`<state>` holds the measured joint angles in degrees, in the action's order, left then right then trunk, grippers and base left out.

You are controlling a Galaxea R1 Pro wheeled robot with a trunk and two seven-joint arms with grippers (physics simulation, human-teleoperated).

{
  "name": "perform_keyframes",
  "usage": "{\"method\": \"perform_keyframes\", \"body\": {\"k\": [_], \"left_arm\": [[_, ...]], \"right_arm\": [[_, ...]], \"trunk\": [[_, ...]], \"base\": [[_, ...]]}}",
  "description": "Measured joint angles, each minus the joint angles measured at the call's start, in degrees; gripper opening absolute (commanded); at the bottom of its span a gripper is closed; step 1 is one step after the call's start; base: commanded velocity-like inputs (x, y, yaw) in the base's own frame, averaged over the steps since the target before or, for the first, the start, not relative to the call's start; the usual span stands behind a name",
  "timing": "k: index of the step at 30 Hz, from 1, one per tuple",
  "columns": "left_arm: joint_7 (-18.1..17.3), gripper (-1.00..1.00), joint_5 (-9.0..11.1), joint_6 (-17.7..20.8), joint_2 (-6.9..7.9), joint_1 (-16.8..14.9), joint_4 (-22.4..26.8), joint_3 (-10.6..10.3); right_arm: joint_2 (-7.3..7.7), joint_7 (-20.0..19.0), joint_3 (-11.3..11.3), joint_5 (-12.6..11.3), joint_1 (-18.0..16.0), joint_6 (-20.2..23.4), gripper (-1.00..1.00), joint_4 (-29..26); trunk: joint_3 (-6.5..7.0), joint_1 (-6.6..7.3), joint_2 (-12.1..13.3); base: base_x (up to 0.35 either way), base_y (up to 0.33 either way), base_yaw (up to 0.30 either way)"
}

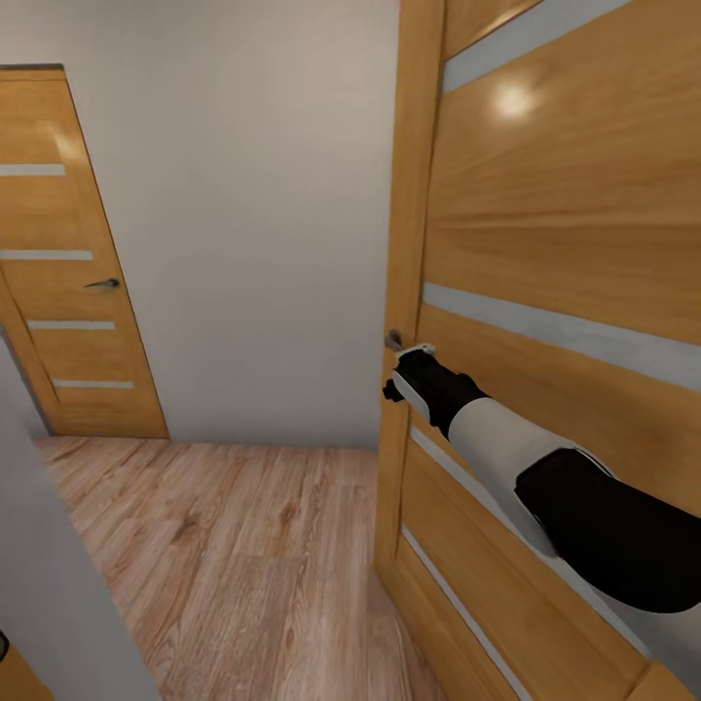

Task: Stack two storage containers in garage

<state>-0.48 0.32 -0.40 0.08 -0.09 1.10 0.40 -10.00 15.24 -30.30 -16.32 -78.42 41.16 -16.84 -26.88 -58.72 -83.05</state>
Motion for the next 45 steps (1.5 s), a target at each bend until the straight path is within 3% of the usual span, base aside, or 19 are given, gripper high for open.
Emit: {"method": "perform_keyframes", "body": {"k": [9,17,32,41,45], "left_arm": [[0.0,1.0,0.0,0.0,-0.12,0.0,-0.01,-0.01],[0.0,1.0,0.0,0.0,-0.06,-0.01,-0.01,-0.01],[0.0,1.0,0.0,0.0,0.0,0.0,0.0,0.0],[0.0,1.0,0.0,0.0,0.0,-0.01,-0.01,-0.01],[0.0,1.0,0.0,-0.01,0.0,-0.01,-0.01,-0.01]], "right_arm": [[0.0,0.16,-0.04,-0.2,0.0,-0.02,1.0,-0.03],[0.0,3.14,0.22,-0.92,0.01,-0.25,1.0,-0.04],[0.0,2.74,0.14,0.17,0.0,0.4,1.0,-0.1],[0.0,3.46,0.22,-0.64,0.01,-0.04,1.0,-0.11],[0.0,5.72,0.15,-0.75,0.01,-0.15,1.0,0.23]], "trunk": [[0.0,-0.01,0.0],[0.0,-0.01,0.0],[0.0,-0.01,0.0],[0.0,-0.01,0.01],[0.0,-0.01,0.01]], "base": [[0.012,0.0,0.0],[0.0,0.0,0.0],[0.0,0.0,0.0],[0.0,0.0,0.0],[0.0,0.0,0.0]]}}
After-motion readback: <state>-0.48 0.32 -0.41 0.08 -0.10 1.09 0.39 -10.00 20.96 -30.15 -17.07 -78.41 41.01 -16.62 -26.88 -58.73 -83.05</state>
